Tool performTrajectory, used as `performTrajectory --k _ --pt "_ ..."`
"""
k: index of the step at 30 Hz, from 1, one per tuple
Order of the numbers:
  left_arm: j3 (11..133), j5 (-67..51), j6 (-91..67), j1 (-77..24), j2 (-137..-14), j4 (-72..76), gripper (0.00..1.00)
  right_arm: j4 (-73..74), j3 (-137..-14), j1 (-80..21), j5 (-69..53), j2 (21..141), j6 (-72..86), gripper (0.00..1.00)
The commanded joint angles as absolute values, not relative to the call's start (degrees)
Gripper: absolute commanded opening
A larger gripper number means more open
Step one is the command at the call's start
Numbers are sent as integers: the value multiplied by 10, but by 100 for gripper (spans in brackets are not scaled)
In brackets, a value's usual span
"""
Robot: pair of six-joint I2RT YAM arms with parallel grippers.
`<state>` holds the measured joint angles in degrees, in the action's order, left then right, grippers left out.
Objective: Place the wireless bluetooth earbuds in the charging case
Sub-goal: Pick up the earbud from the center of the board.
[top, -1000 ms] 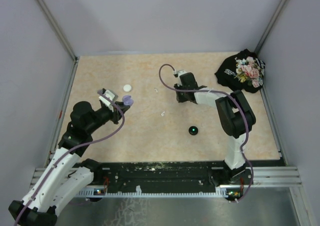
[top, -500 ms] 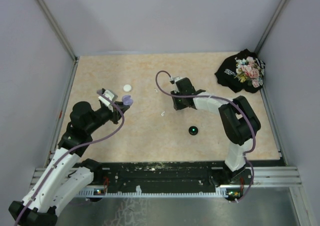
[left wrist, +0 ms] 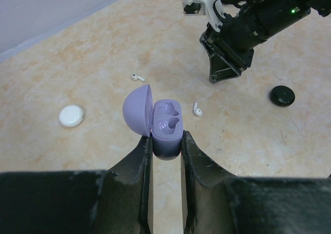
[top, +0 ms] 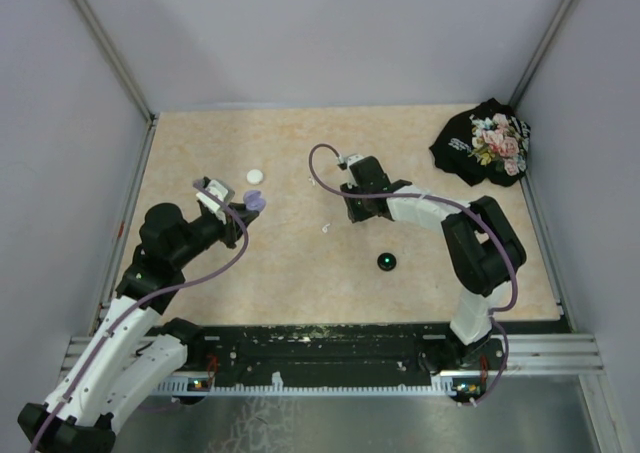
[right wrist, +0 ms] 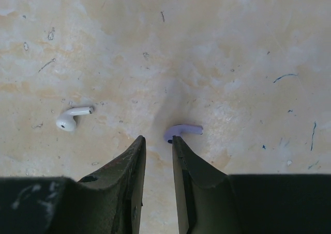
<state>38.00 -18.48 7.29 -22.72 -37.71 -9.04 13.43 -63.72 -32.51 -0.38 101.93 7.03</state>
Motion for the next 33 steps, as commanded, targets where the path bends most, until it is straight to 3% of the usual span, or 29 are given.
performTrajectory --k 1,33 --pt "379 -193 67 -223 -374 -83 0 120 -642 -331 19 998 48 27" --pt "379 -206 67 -222 -373 -83 1 176 -708 -350 10 1066 -25 25"
